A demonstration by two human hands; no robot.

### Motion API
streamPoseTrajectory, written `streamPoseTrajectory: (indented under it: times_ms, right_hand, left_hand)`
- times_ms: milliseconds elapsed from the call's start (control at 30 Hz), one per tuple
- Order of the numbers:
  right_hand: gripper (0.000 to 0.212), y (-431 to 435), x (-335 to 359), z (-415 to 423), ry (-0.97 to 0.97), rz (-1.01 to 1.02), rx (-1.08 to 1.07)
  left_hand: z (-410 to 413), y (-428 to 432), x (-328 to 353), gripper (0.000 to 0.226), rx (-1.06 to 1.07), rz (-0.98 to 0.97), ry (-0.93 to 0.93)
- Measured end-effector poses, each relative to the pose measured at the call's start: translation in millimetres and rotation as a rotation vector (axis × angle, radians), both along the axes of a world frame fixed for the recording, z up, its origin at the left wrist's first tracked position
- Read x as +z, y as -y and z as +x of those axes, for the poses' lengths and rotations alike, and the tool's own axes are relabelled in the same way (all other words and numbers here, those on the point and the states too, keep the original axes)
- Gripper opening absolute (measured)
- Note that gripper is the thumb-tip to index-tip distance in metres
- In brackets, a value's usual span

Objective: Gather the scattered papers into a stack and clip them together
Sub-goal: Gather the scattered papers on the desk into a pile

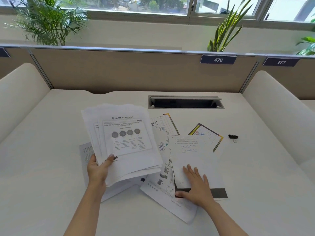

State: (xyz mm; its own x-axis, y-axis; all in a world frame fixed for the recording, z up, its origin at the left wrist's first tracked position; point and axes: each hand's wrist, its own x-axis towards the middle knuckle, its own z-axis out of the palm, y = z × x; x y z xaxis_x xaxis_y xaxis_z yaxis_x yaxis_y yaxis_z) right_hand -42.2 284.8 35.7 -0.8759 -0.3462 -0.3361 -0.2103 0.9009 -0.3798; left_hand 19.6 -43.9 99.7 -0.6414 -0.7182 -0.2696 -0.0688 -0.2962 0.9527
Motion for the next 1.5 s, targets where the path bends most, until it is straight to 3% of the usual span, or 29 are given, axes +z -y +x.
streamPoseTrajectory:
  times_ms: [100, 300, 467, 633, 800, 900, 967, 1067, 1167, 1233, 1400, 1500]
  right_hand:
    - [0.094, -0.3, 1.0, 2.0, -0.038, -0.107, -0.097]
    - [0.062, -2.0, 13.2, 3.4, -0.159, -0.281, -0.346]
    - [0.066, 0.2, 24.3, -2.2, -0.24, -0.257, -0.429]
    - [0.056, 15.2, 30.8, -7.4, -0.245, -0.358, -0.412]
    - [0.047, 48.3, 38.3, 1.1, -0.094, -0.454, -0.248]
    - [0.04, 68.6, 39.2, 11.9, 0.016, -0.455, -0.159]
    - [0.046, 80.2, 36.5, 19.5, 0.095, -0.474, -0.126]
    - [0.074, 91.9, 32.9, 27.0, 0.317, -0.537, -0.086]
    - [0.085, 94.5, 35.5, 30.4, 0.424, -0.532, -0.024]
    - [0.082, 91.2, 34.0, 30.4, 0.416, -0.525, 0.005]
    - [0.057, 70.6, 31.1, 18.8, 0.286, -0.614, -0.065]
    - [0.06, 48.7, 30.7, 7.2, 0.152, -0.529, -0.132]
  left_hand:
    - [-5.2, 2.1, 4.9, 0.042, 0.007, -0.007, -0.008]
    - [-4.6, -11.1, -11.6, 0.039, -0.121, -0.011, 0.103]
    - [3.0, -32.4, -41.2, 0.038, -0.337, -0.094, 0.31]
    - [3.6, -52.4, -48.0, 0.033, -0.454, -0.21, 0.362]
    - [-1.8, -61.4, -46.6, 0.021, -0.484, -0.165, 0.374]
    - [-4.5, -66.8, -40.3, 0.027, -0.47, -0.12, 0.375]
    - [-5.5, -67.2, -40.1, 0.039, -0.469, -0.066, 0.374]
    - [-7.6, -67.1, -41.4, 0.061, -0.483, -0.016, 0.39]
    - [-9.4, -72.5, -35.0, 0.048, -0.496, 0.0, 0.338]
    - [-9.5, -74.0, -34.1, 0.034, -0.513, -0.036, 0.333]
    - [-5.6, -67.3, -47.8, 0.042, -0.481, -0.173, 0.422]
    - [-5.3, -61.4, -43.5, 0.036, -0.424, -0.179, 0.382]
